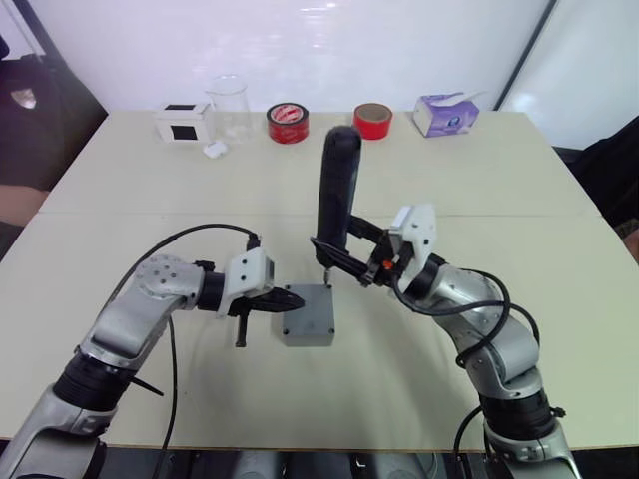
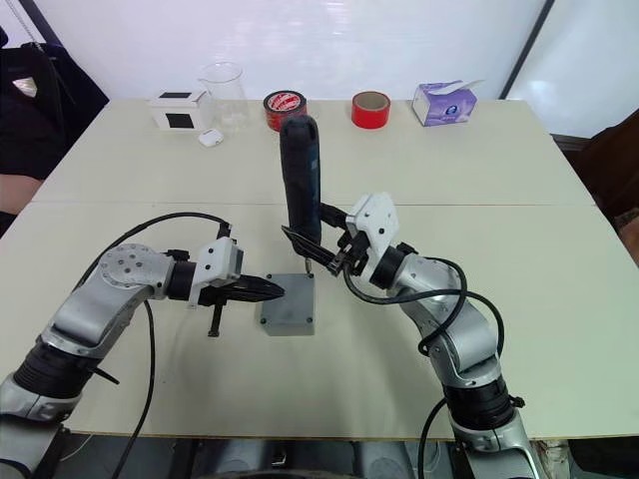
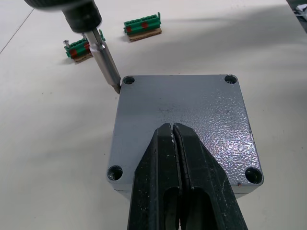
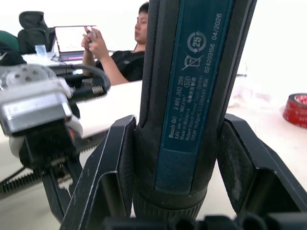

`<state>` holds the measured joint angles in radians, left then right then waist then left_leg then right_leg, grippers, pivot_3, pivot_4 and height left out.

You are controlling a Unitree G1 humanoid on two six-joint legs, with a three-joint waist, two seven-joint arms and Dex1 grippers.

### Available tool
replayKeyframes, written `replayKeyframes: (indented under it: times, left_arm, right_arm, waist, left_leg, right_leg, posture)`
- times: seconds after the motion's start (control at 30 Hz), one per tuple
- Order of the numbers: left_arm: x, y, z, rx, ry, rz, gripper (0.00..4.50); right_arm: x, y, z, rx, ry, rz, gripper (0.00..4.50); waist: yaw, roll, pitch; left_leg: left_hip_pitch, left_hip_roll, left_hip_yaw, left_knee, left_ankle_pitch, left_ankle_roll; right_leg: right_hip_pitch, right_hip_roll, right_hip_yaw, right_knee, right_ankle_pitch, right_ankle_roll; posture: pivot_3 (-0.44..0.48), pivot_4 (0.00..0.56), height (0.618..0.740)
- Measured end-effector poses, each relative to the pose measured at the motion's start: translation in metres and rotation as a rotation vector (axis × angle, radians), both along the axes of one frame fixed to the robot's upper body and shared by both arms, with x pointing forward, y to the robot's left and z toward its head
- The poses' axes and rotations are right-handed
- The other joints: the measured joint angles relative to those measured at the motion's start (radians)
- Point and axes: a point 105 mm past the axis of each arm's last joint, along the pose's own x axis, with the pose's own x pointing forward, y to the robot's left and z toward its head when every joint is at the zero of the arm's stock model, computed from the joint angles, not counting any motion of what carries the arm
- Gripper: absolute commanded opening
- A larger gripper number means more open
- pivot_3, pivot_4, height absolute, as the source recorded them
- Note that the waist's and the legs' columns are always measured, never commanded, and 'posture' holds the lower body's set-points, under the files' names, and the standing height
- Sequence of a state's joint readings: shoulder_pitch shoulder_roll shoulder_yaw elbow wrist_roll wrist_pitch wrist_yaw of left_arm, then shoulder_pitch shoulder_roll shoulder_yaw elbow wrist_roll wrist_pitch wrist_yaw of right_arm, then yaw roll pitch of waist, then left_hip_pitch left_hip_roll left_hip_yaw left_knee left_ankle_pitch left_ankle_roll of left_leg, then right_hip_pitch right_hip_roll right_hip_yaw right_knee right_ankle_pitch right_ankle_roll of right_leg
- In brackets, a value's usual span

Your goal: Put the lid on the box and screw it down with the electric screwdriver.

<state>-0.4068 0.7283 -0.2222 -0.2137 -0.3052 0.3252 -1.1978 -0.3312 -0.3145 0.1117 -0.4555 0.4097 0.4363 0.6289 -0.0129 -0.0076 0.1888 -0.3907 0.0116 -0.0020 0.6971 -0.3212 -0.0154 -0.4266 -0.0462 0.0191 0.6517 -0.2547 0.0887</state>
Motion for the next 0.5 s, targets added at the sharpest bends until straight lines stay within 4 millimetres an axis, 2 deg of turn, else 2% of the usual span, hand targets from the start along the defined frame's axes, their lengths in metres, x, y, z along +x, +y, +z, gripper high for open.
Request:
replayKeyframes:
  times: [0.17, 0.37, 0.5]
  left_arm:
    - [0.0, 0.0, 0.0, 0.0, -0.001, 0.001, 0.0]
    - [0.0, 0.0, 0.0, 0.0, 0.0, 0.001, 0.0]
    - [0.0, 0.0, 0.0, 0.001, -0.001, 0.001, 0.0]
  right_arm:
    - [0.002, -0.001, 0.005, 0.021, -0.002, -0.008, 1.87]
    - [-0.003, -0.001, 0.03, 0.067, -0.057, 0.003, 1.87]
    - [-0.006, -0.002, 0.03, 0.056, -0.049, 0.008, 1.87]
  waist:
    - [0.0, 0.0, 0.0]
    - [0.0, 0.0, 0.0]
    - [0.0, 0.0, 0.0]
  left_leg:
    - [0.0, 0.0, 0.0, 0.0, 0.0, 0.0]
    - [0.0, 0.001, 0.0, 0.0, 0.0, 0.0]
    - [0.0, 0.001, 0.0, 0.0, 0.0, 0.0]
  right_leg:
    - [0.0, 0.0, 0.0, 0.0, 0.0, 0.0]
    - [0.0, 0.0, 0.0, 0.0, 0.0, 0.0]
    - [0.0, 0.0, 0.0, 0.0, 0.0, 0.0]
  posture:
    - [0.0, 0.15, 0.739]
    - [0.0, 0.15, 0.739]
    - [0.0, 0.15, 0.739]
